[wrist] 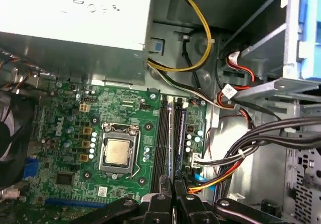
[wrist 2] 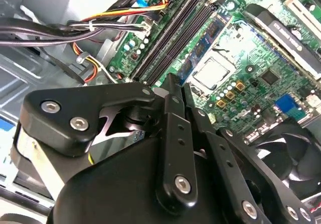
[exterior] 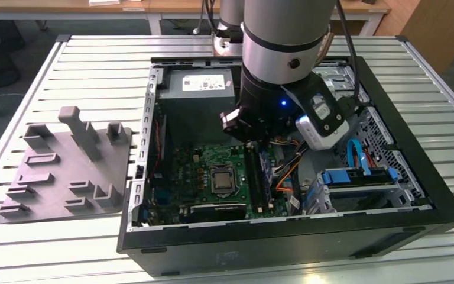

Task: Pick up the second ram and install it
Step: 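Insert the second ram into the second slot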

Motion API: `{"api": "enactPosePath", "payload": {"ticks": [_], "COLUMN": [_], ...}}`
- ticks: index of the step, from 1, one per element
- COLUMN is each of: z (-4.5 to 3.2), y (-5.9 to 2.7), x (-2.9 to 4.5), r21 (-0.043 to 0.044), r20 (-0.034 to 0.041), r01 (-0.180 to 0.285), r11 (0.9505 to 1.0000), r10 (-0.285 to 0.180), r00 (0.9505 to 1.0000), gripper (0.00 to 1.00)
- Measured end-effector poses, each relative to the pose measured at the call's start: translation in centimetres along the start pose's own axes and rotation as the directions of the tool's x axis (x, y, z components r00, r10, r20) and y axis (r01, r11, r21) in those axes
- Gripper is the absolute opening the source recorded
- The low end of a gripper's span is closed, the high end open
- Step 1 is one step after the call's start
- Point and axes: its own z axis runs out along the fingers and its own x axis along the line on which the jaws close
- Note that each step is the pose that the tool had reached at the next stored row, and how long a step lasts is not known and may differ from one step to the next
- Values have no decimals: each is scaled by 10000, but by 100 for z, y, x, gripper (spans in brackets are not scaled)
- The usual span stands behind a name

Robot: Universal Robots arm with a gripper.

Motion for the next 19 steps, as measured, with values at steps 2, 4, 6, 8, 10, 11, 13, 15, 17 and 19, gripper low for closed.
{"api": "enactPosePath", "payload": {"ticks": [2, 4, 6, 8, 10, 11, 13, 15, 17, 19], "z": [0, 0, 0, 0, 0, 0, 0, 0, 0, 0], "y": [0, 0, 0, 0, 0, 0, 0, 0, 0, 0], "x": [0, 0, 0, 0, 0, 0, 0, 0, 0, 0], "r21": [15, 29, 40, 50, 59, 63, 72, 79, 88, 97], "r20": [19, 37, 54, 67, 82, 88, 101, 115, 129, 143], "r01": [-210, -412, -585, -734, -888, -954, -1085, -1226, -1370, -1510], "r11": [9998, 9991, 9983, 9973, 9960, 9954, 9941, 9924, 9905, 9885], "r10": [210, 412, 585, 734, 888, 954, 1084, 1225, 1369, 1509], "r00": [9998, 9991, 9983, 9973, 9960, 9954, 9941, 9924, 9905, 9884], "gripper": [14, 14, 14, 14, 14, 14, 14, 14, 14, 14]}}
